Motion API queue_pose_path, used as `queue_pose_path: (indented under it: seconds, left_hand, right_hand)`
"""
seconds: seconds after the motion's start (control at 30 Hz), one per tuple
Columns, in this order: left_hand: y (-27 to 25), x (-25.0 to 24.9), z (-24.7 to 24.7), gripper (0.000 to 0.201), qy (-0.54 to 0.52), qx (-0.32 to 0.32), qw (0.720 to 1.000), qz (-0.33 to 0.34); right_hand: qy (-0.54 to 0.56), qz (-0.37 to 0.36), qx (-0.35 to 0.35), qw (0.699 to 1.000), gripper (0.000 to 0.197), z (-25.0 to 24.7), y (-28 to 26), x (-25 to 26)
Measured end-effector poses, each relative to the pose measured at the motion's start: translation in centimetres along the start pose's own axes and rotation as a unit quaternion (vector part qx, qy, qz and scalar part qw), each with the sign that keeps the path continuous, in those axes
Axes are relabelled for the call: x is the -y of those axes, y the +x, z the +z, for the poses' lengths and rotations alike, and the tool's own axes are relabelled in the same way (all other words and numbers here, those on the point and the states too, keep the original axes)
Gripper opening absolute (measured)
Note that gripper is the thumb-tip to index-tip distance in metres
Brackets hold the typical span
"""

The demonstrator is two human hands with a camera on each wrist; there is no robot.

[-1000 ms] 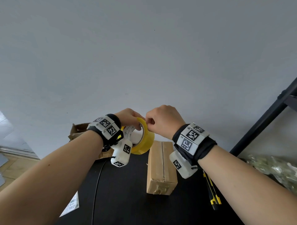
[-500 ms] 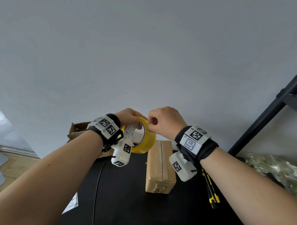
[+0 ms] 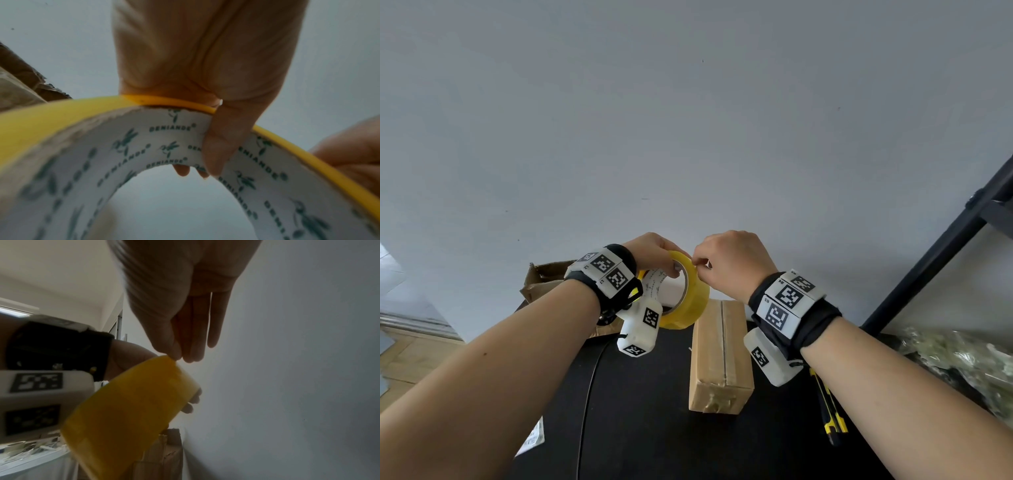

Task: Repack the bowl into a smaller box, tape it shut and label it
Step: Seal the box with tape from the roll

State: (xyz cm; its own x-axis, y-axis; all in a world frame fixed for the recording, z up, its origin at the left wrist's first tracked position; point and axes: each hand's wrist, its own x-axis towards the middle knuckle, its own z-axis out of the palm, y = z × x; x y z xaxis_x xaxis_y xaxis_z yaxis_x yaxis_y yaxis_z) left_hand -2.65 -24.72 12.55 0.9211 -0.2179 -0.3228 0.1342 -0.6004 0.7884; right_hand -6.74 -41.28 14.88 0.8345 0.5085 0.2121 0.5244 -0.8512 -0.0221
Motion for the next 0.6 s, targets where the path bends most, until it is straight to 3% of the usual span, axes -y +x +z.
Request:
queue_pose_path:
  seconds: [0.17,0.4,0.5,0.6]
  left_hand:
    - [0.0,0.2,-0.1,0.029,0.003,0.011,1.0,0.006]
    - [0.0,0.8,-0.3,0.041,-0.052,-0.02,0.998,0.014]
    - [0.0,0.5,-0.2,0.041,-0.058,-0.032,0.998,0.022]
    - [0.3,0.1,-0.1,0.046,-0.022,-0.057,0.997,0.04]
  right_hand:
    - [0.018,-0.013,-0.017,1.0,0.019,0.1,0.0,0.1]
    - [0.035,-0.008,-0.03,0.999,0.015,0.5,-0.2,-0.5]
    - [0.099,0.054,-0.033,0.993,0.012,1.0,-0.1,-1.1]
    - [0.26,0.161,-0.058,0.95,0.01,1.6,0.0,-2.2]
